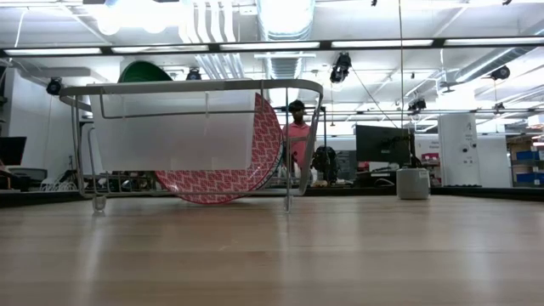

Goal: Sort dishes
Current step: Put the gray plate in the dish rack

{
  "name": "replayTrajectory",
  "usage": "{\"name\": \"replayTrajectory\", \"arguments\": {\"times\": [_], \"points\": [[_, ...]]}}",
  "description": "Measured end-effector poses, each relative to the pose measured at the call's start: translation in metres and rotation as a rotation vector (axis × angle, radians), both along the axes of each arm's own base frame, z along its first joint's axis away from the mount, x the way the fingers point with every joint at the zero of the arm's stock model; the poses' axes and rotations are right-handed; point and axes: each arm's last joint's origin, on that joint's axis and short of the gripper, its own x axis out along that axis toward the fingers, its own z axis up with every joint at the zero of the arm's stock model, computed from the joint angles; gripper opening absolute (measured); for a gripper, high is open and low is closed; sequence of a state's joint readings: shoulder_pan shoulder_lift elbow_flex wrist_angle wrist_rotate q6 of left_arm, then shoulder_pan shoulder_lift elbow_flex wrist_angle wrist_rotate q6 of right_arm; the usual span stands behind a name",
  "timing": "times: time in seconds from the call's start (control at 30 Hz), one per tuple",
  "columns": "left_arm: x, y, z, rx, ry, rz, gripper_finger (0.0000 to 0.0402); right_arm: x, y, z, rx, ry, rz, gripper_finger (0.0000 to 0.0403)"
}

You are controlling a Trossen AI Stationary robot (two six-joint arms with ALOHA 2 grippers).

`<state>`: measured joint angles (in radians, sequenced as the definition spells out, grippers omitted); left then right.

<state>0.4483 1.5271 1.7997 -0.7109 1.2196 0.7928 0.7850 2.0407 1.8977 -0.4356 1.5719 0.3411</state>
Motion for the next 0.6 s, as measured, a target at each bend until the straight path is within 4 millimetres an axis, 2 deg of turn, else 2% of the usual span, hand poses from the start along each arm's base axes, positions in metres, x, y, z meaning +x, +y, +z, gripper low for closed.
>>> {"name": "replayTrajectory", "arguments": {"times": [0.3,0.5,0.6], "points": [[0.002,0.005,0.004,0.014,-0.014,0.013,0.0005,0.015,-0.017,0.015,0.035,-0.032,-0.046,0.0258],[-0.004,0.022,0.003,0.04,-0.042,0.055,0.0005,0.007,-0.01,0.026,0.026,-0.027,-0.029,0.0243],[-0.009,0.034,-0.001,-0.012,-0.027,0.025,0.0005,0.001,-0.005,0.031,0.042,-0.045,-0.013,0.0238]]}}
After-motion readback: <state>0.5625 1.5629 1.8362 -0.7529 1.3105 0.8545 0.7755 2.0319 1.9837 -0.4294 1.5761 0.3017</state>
